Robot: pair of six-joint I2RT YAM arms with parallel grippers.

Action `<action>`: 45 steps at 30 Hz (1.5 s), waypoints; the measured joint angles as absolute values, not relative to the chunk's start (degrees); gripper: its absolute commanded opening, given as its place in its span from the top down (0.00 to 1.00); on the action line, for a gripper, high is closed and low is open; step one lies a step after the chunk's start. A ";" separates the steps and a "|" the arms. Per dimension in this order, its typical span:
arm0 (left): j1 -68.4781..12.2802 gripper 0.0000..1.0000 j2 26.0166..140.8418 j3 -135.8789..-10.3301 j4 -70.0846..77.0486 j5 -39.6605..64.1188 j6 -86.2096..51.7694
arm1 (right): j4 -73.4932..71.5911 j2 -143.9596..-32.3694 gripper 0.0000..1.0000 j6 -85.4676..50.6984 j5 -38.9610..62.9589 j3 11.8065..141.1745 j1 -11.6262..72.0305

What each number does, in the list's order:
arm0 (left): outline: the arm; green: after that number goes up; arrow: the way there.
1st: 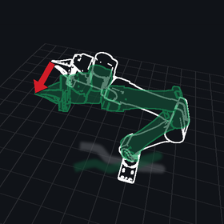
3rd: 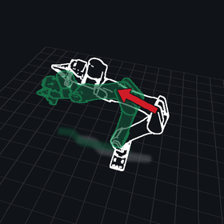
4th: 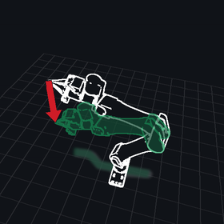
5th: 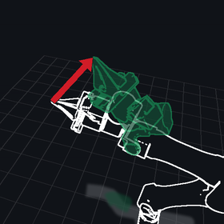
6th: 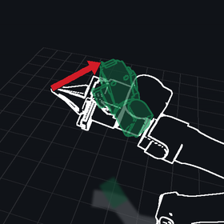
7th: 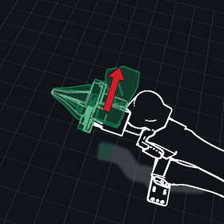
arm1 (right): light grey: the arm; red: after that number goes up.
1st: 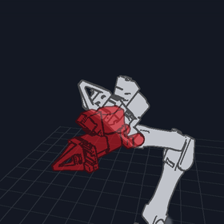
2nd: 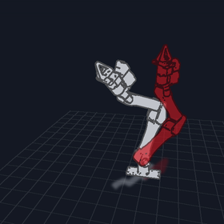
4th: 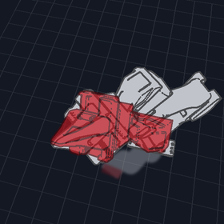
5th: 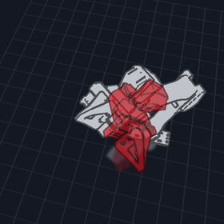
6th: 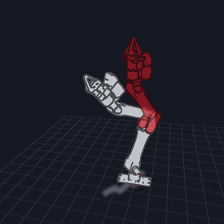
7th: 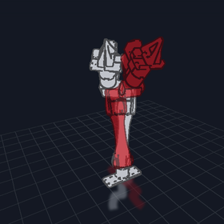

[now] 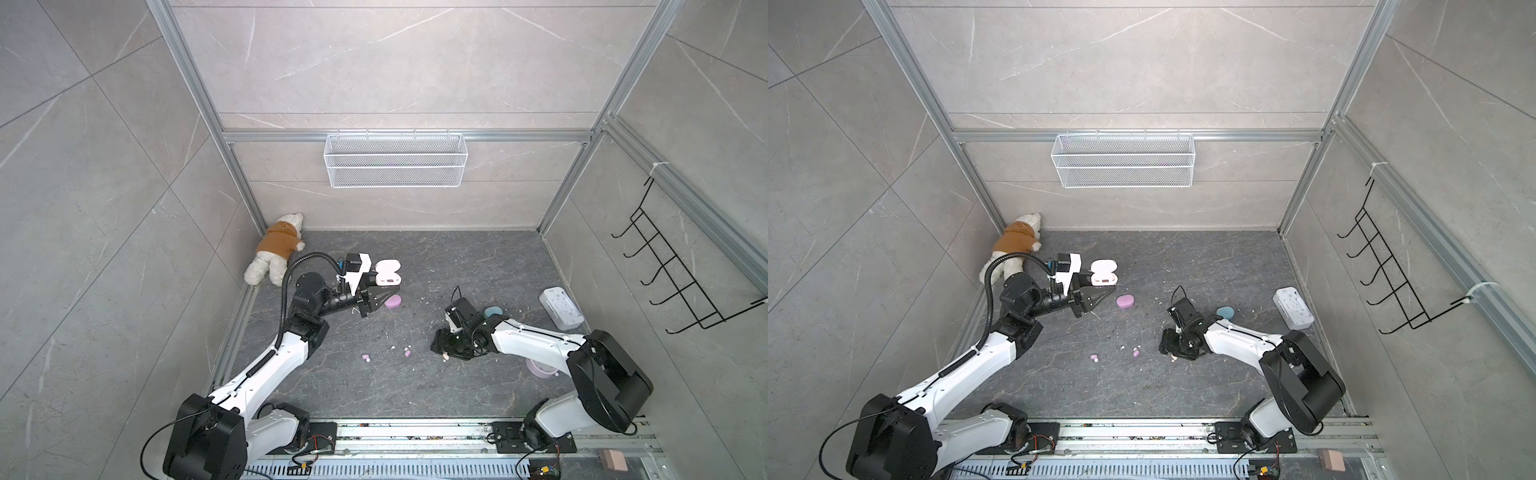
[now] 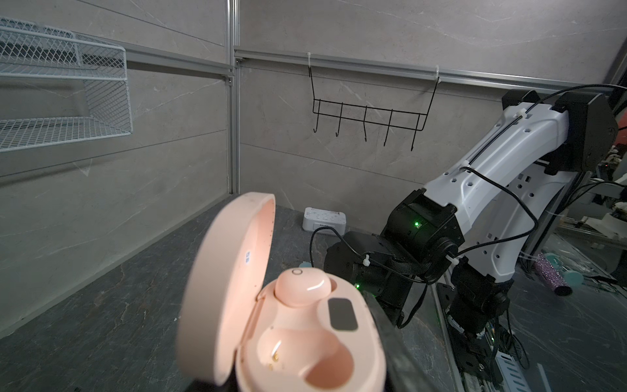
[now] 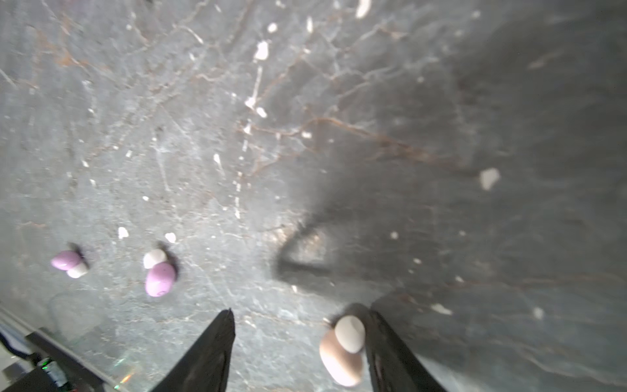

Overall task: Insert wireless bluetooth earbuds into charging case
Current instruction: Rotate the wireless bluetooth earbud at the bottom-center of the table.

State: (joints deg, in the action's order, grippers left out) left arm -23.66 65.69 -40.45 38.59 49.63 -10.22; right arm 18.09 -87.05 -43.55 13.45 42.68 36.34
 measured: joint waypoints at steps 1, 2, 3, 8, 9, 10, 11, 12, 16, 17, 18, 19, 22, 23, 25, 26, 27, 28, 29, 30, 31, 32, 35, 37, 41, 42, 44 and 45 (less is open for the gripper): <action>-23.66 0.77 65.69 -40.45 38.59 49.63 -10.24 | 17.56 -87.22 0.37 -43.64 14.00 42.68 36.34; -23.64 0.77 65.69 -40.45 38.59 49.63 -10.24 | 17.15 -87.29 0.37 -43.79 14.44 42.63 36.34; -23.64 0.77 65.69 -40.45 38.59 49.63 -10.22 | 16.88 -87.29 0.37 -43.97 14.76 42.59 36.34; -23.64 0.77 65.69 -40.45 38.57 49.63 -10.22 | 16.88 -86.91 0.38 -45.19 16.45 42.37 36.93; -23.64 0.77 65.69 -40.45 38.59 49.63 -10.22 | 16.91 -86.74 0.38 -45.47 16.73 42.37 37.43; -23.66 0.77 65.69 -40.45 38.59 49.63 -10.22 | 16.93 -86.52 0.38 -45.74 16.99 42.37 38.28; -23.66 0.77 65.69 -40.45 38.59 49.63 -10.22 | 16.97 -86.32 0.38 -46.02 17.26 42.37 39.40; -23.66 0.77 65.69 -40.45 38.59 49.63 -10.22 | 17.10 -86.17 0.38 -46.41 17.45 42.39 40.34; -23.77 0.77 65.69 -40.45 38.57 49.63 -10.22 | 18.63 -85.47 0.38 -47.46 17.80 42.76 44.10; -23.79 0.77 65.69 -40.45 38.59 49.63 -10.22 | 19.38 -85.08 0.38 -47.68 17.78 42.98 44.69; -23.81 0.77 65.69 -40.45 38.59 49.63 -10.22 | 20.21 -84.68 0.38 -47.88 17.65 43.27 45.06; -23.86 0.77 65.69 -40.45 38.59 49.63 -10.24 | 21.43 -84.18 0.38 -47.86 17.04 43.77 45.41; -23.88 0.77 65.69 -40.45 38.59 49.63 -10.22 | 24.82 -82.13 0.38 -47.88 14.90 44.95 45.80; -23.88 0.77 65.69 -40.45 38.59 49.63 -10.24 | 25.80 -81.23 0.38 -47.88 14.06 45.01 45.84; -23.88 0.77 65.69 -40.45 38.59 49.63 -10.24 | 27.83 -79.77 0.38 -48.05 12.67 44.99 45.84; -23.88 0.77 65.69 -40.45 38.59 49.63 -10.24 | 28.62 -79.26 0.38 -48.07 11.99 44.88 45.84; -23.88 0.77 65.69 -40.45 38.59 49.63 -10.22 | 29.26 -78.96 0.38 -48.14 11.46 44.66 45.84; -23.90 0.77 65.69 -40.45 38.59 49.63 -10.24 | 29.87 -78.72 0.39 -48.29 10.83 44.36 45.87; -23.92 0.77 65.69 -40.45 38.59 49.63 -10.22 | 30.52 -78.61 0.39 -48.31 10.15 44.05 45.87; -23.92 0.77 65.69 -40.45 38.59 49.63 -10.24 | 30.96 -78.61 0.39 -48.31 9.65 43.79 45.87; -23.92 0.77 65.69 -40.45 38.59 49.63 -10.24 | 31.57 -78.61 0.39 -48.27 9.15 43.68 45.87; -23.92 0.77 65.69 -40.45 38.59 49.63 -10.22 | 32.08 -78.61 0.40 -48.25 8.82 43.70 45.87; -24.03 0.77 65.69 -40.45 38.59 49.63 -10.24 | 32.60 -78.81 0.42 -48.25 8.34 43.72 45.95; -24.03 0.77 65.69 -40.45 38.59 49.63 -10.22 | 32.60 -79.15 0.43 -48.27 8.36 43.72 46.26; -24.03 0.77 65.69 -40.45 38.57 49.63 -10.22 | 32.58 -79.53 0.50 -48.49 8.32 43.72 47.62; -24.03 0.77 65.69 -40.45 38.59 49.63 -10.22 | 32.51 -79.53 0.52 -48.53 8.34 43.72 47.86; -24.03 0.77 65.69 -40.45 38.57 49.63 -10.22 | 32.10 -79.57 0.54 -49.15 8.38 43.72 48.36; -24.03 0.77 65.69 -40.45 38.57 49.63 -10.22 | 31.90 -79.64 0.54 -49.43 8.38 43.72 48.58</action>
